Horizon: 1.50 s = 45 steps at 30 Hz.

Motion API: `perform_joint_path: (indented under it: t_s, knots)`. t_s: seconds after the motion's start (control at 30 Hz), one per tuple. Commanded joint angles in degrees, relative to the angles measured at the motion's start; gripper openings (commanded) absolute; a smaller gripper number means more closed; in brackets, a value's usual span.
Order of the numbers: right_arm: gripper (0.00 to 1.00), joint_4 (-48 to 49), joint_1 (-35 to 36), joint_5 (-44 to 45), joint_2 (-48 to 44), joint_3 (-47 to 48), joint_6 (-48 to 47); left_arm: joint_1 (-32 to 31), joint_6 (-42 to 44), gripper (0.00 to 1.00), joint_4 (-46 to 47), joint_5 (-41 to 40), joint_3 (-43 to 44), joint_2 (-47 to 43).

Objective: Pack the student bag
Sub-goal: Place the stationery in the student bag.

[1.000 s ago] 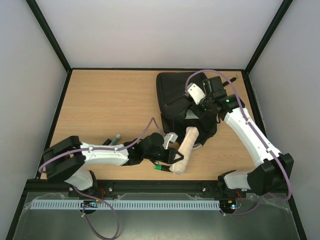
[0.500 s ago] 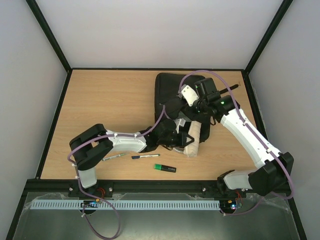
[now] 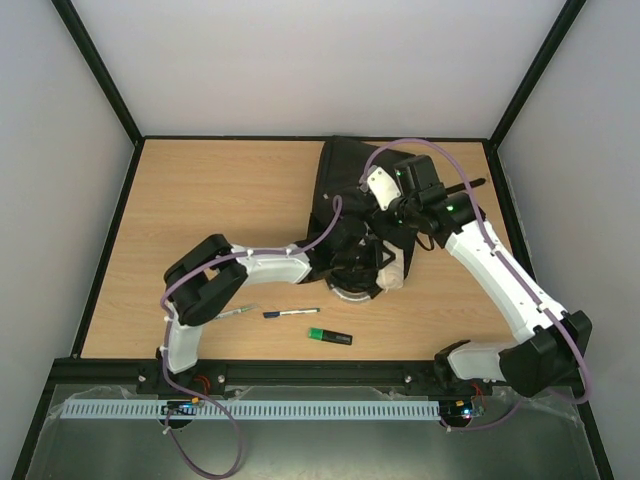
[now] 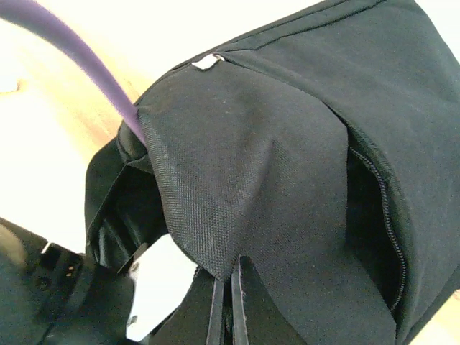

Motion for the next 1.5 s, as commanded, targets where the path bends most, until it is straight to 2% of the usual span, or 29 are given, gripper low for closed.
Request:
perform_joint_path:
  t_s: [0.0,0.07,0.23,0.5,0.7,0.83,1.0,1.27,1.47]
  knots:
    - [0.01,-1.71,1.19,-5.81,-3.95,-0.71,-1.17,3.71,8.98,0.02,-7.89,-4.3,8.65,5.21]
    - [0.01,-1.52,1.19,-5.11,-4.28,-1.13,-1.57,4.6,10.62,0.05,-9.1,-4.19,9.77,6.9]
    - [0.01,-0.33,1.19,-3.12,-4.39,-2.48,-1.78,5.07,13.83,0.34,-7.94,-2.74,8.39,6.08]
    - [0.01,1.95,1.19,0.38,-4.22,-3.93,-1.42,3.2,14.88,0.57,-8.33,-5.14,-0.73,-4.18]
    - [0.01,3.05,1.19,1.32,-4.88,-5.55,-0.91,-2.03,14.22,0.73,-6.17,-11.13,-11.24,-14.25]
    - [0.01,3.46,1.19,1.13,-5.14,-6.26,-0.52,-6.53,10.99,0.76,-2.28,-16.14,-18.52,-17.66]
    - [0.01,3.68,1.19,0.42,-5.16,-6.48,-0.03,-10.2,4.8,0.8,3.74,-20.71,-22.73,-16.39]
    - [0.01,3.98,1.19,-0.28,-5.5,-7.83,0.06,-10.35,-3.52,0.8,7.92,-25.73,-22.09,-11.4]
    - [0.01,4.33,1.19,-0.83,-5.59,-8.42,0.3,-7.72,-8.2,0.81,3.15,-28.03,-18.28,-7.88]
